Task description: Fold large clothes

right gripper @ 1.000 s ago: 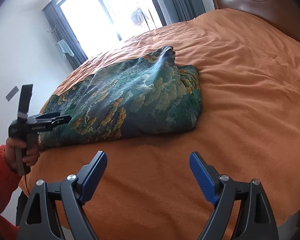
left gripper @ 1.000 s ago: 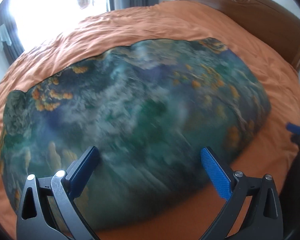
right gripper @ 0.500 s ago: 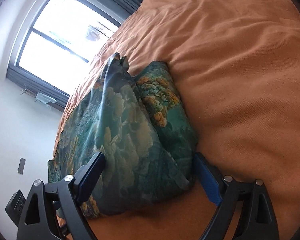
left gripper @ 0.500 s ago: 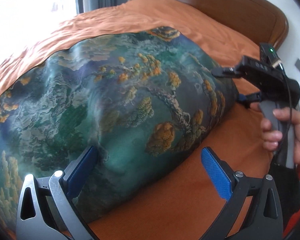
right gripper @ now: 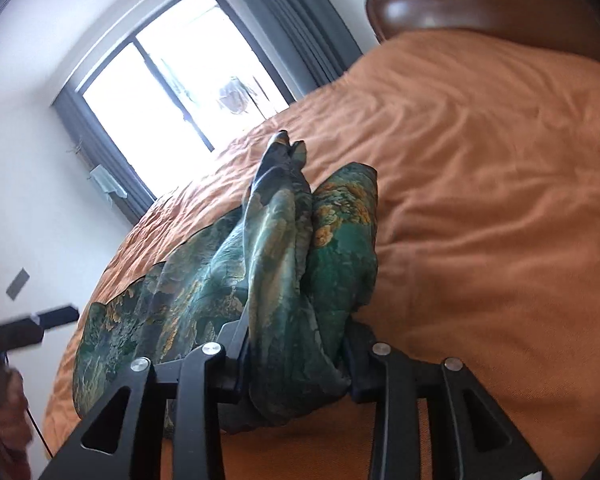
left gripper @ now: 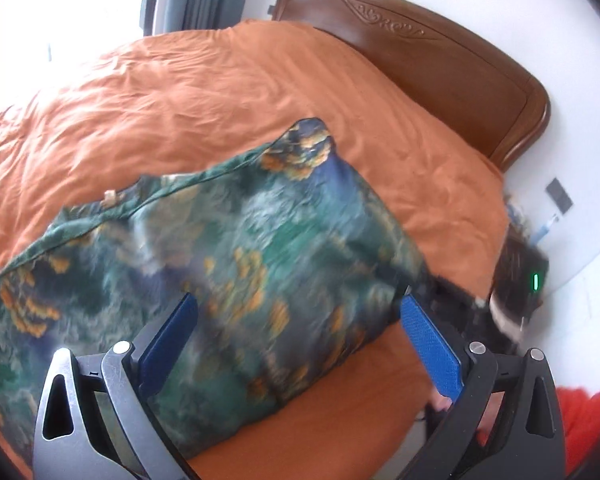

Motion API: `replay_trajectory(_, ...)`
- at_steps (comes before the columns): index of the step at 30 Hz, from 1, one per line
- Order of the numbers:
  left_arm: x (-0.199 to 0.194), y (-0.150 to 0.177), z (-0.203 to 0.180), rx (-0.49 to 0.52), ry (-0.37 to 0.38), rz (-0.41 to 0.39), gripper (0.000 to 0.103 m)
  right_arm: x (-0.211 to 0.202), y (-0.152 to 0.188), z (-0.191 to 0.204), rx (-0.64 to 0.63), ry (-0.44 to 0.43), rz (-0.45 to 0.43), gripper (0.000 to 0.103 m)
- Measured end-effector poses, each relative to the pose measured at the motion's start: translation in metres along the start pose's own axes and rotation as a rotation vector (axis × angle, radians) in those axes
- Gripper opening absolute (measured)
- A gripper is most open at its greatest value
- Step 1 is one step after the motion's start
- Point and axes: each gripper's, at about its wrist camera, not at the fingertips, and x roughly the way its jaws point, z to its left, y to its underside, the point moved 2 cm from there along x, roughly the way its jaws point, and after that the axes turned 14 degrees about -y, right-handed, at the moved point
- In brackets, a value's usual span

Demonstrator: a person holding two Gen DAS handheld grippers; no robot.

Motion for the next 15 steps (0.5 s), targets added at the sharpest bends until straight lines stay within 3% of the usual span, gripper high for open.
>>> replay_trajectory(2, 0.007, -0.021, -0.012, 0.003, 0.052, 0.047, 0.101, -0.005, -0.002, 0.028, -0.101, 0.000, -0.013, 0.035)
replay_trajectory(5, 0.011, -0.041, -0.025, 0.050, 0.066, 0.106, 0.101, -0.015, -0.002, 0.064, -0.235, -0.001, -0.021, 0.035)
replay_trajectory(11, 0.015, -0.050, -0.037, 0.068, 0.010, 0.191, 0.101, -0.028, 0.021, 0.128, -0.488, -0.026, -0.012, 0.035)
replay_trajectory(15, 0.014, -0.041, -0.026, 0.069, -0.070, 0.219, 0.102, -0.024, 0.037, 0.172, -0.631, -0.048, 0.004, 0.035)
